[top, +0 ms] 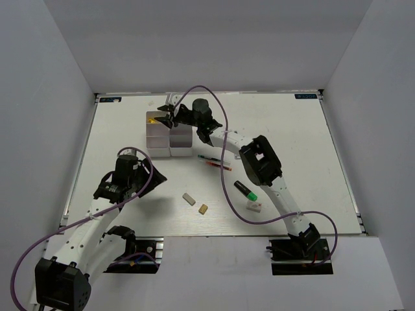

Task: Sort the stationery into containers
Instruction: Place the stationery into the container, then grab a piece of stationery with the right arm

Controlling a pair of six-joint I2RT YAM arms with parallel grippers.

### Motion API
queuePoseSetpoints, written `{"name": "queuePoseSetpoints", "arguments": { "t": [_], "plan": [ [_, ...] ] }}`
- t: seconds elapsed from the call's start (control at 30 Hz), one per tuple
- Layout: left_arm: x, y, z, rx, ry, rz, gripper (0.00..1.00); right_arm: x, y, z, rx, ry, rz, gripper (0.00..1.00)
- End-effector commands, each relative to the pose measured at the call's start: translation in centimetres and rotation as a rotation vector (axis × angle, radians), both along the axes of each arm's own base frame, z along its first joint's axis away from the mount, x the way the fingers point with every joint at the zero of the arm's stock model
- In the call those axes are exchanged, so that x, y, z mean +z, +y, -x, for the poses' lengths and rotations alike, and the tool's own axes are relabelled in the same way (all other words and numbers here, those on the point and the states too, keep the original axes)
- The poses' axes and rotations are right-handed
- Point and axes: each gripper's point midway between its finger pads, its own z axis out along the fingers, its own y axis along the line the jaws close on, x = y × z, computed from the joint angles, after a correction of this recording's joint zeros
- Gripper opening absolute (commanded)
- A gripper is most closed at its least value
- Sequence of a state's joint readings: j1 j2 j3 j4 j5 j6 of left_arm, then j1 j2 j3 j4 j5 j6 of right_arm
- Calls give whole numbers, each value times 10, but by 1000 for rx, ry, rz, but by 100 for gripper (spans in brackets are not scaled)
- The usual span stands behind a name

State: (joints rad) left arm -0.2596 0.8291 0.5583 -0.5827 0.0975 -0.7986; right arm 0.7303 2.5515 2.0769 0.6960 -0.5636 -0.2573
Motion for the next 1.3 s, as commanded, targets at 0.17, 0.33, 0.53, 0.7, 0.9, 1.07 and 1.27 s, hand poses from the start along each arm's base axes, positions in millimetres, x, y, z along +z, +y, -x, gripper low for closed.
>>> {"name": "queuePoseSetpoints", "arguments": {
  "t": [0.17,0.33,0.53,0.7,0.9,1.07,1.27],
  "plan": [
    [22,-18,-14,-64,-111,78,73,130,-54,12,-99,-44,-148,53],
    [23,-38,-25,-174,-174,128,73,170,-118,1,-288,53,-101,45],
    [11,-67,-34,-336,-166,197,44,141,-204,6,-468,315,133,6],
    [-3,-79,-42,-404,-142,209,9,50,-299,28,-658,597,400,0],
    [-10,-96,-39,-552,-129,193,49,-12,-384,99,-750,774,574,71],
    [-10,-104,-37,-606,-155,201,69,-45,-420,137,-760,890,646,69],
    [-2,-103,-39,-608,-189,190,70,-88,-439,162,-750,1015,741,57]
  ]
}}
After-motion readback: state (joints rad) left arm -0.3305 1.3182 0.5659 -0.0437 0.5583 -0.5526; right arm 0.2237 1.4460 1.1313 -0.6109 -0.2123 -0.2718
